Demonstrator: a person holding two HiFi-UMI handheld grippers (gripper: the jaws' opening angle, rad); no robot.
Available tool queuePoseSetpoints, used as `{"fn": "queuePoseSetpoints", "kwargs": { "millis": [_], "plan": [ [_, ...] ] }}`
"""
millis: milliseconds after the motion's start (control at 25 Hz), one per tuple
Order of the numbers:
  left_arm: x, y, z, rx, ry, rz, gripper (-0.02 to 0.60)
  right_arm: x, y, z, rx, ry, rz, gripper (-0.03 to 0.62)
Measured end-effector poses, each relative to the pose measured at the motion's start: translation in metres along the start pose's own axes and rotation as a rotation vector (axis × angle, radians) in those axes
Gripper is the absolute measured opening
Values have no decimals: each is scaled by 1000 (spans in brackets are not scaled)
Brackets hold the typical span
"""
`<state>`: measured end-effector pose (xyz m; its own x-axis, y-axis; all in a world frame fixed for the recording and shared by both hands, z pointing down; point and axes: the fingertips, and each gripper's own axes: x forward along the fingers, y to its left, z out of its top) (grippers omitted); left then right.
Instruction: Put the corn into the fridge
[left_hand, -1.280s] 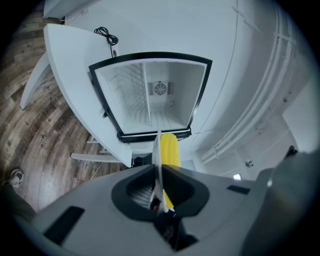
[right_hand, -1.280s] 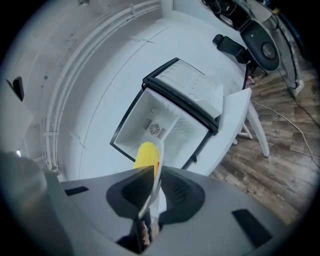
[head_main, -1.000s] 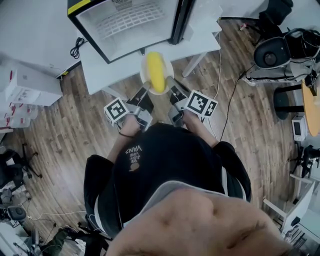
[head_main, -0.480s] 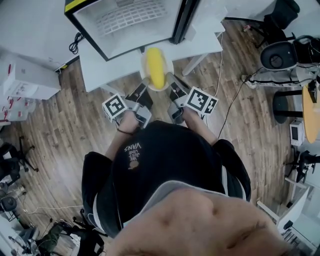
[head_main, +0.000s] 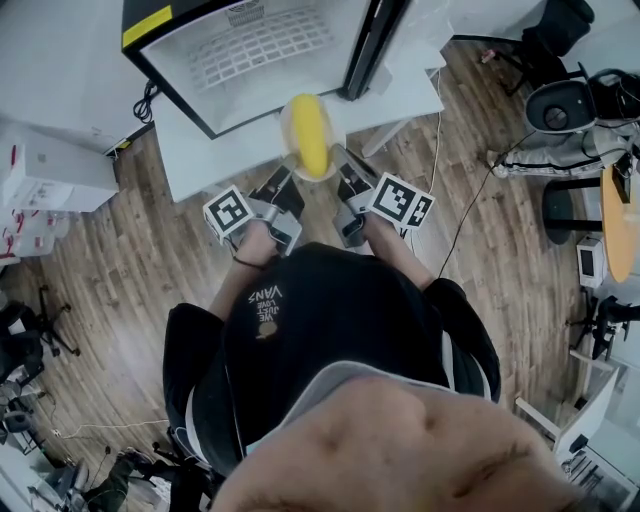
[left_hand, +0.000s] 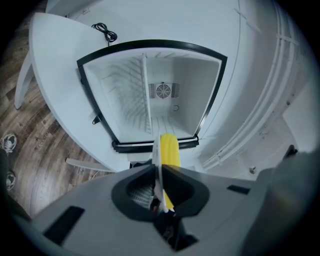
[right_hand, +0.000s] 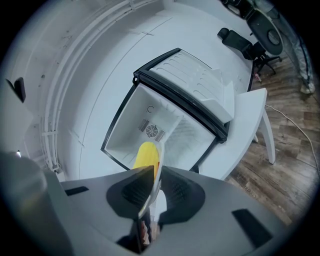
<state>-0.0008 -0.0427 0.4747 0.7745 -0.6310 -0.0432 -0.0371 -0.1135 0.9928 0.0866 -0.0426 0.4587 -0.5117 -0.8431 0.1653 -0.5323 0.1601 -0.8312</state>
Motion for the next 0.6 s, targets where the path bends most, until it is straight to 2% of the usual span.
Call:
{"fn": "queuePoseSetpoints", "kwargs": {
  "millis": [600],
  "plan": [
    [29,5,64,-3,38,-10,46,63,2,23,2,-40,-17,46]
  ]
}}
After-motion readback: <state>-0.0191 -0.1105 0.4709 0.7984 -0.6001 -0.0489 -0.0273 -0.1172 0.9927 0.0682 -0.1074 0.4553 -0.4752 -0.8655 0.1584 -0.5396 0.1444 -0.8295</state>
